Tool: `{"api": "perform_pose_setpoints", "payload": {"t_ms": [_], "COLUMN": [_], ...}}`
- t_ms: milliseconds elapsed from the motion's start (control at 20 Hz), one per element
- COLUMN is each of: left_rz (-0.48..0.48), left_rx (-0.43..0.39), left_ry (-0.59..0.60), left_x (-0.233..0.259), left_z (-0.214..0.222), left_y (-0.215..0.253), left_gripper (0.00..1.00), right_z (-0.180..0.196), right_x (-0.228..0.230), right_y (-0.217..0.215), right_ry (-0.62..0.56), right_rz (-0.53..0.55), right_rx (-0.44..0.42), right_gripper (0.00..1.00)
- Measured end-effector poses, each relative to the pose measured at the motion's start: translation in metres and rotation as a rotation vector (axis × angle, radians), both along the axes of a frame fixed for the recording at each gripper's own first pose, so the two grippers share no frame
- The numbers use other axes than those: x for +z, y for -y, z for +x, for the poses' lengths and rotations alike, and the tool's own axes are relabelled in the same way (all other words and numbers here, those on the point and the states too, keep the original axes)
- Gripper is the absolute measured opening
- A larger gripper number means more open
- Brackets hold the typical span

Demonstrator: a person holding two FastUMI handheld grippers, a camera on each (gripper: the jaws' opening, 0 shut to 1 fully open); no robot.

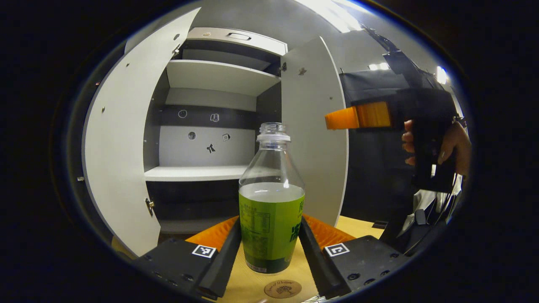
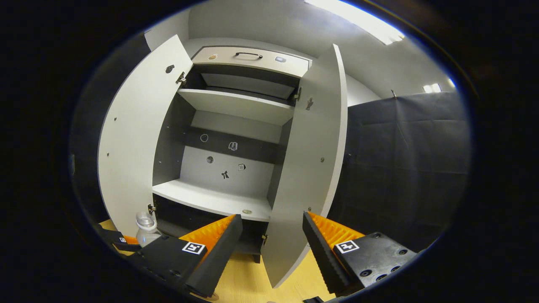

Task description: Grasp the bottle in the cabinet with the left hand and place it on the coaster, then close the right door with the right hand and the left door with the left hand.

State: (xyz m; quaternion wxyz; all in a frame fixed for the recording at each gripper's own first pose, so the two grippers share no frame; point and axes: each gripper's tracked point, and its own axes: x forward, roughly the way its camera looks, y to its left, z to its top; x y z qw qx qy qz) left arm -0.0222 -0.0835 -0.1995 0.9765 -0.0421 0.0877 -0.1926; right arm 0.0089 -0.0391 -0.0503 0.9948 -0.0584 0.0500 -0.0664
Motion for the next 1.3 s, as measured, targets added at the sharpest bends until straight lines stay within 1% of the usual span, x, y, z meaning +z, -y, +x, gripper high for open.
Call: {"api": "perform_pose_setpoints", "payload": {"t_ms": [100, 150, 250, 400, 600, 800, 900, 1000, 1100, 1300], "left_rz": [-0.027, -0.031, -0.022, -0.008, -0.019, 0.042, 0.033, 0.038, 0.070, 0.050], "left_rx": [-0.005, 0.009, 0.040, 0.068, 0.091, 0.118, 0.135, 0.156, 0.192, 0.214], "left_ry": [-0.004, 0.006, 0.024, 0.015, 0.002, 0.024, 0.014, 0.011, 0.007, 0.005], "left_x": [-0.021, -0.029, -0.045, -0.080, -0.117, -0.145, -0.157, -0.166, -0.174, -0.180], "left_z": [-0.005, -0.006, -0.007, -0.012, -0.022, -0.022, -0.023, -0.026, -0.028, -0.032], "left_y": [0.010, 0.011, 0.013, 0.022, 0.037, 0.046, 0.049, 0.051, 0.044, 0.041], "left_gripper": [0.78, 0.78, 0.78, 0.78, 0.78, 0.78, 0.79, 0.78, 0.78, 0.79], "right_z": [0.000, 0.000, -0.001, -0.002, -0.006, -0.014, -0.020, -0.026, -0.030, -0.034], "right_x": [-0.014, -0.021, -0.042, -0.079, -0.114, -0.145, -0.160, -0.167, -0.171, -0.176], "right_y": [0.001, -0.001, -0.005, -0.001, 0.001, 0.006, 0.008, 0.009, 0.012, 0.015], "right_ry": [-0.015, -0.021, -0.039, -0.071, -0.092, -0.133, -0.158, -0.175, -0.179, -0.194], "right_rz": [-0.028, -0.042, -0.064, -0.116, -0.096, -0.068, -0.068, -0.072, -0.076, -0.060], "right_rx": [0.018, 0.037, 0.071, 0.088, 0.118, 0.138, 0.146, 0.162, 0.170, 0.176], "right_gripper": [0.96, 0.96, 0.96, 0.95, 0.95, 0.95, 0.95, 0.95, 0.95, 0.95]}}
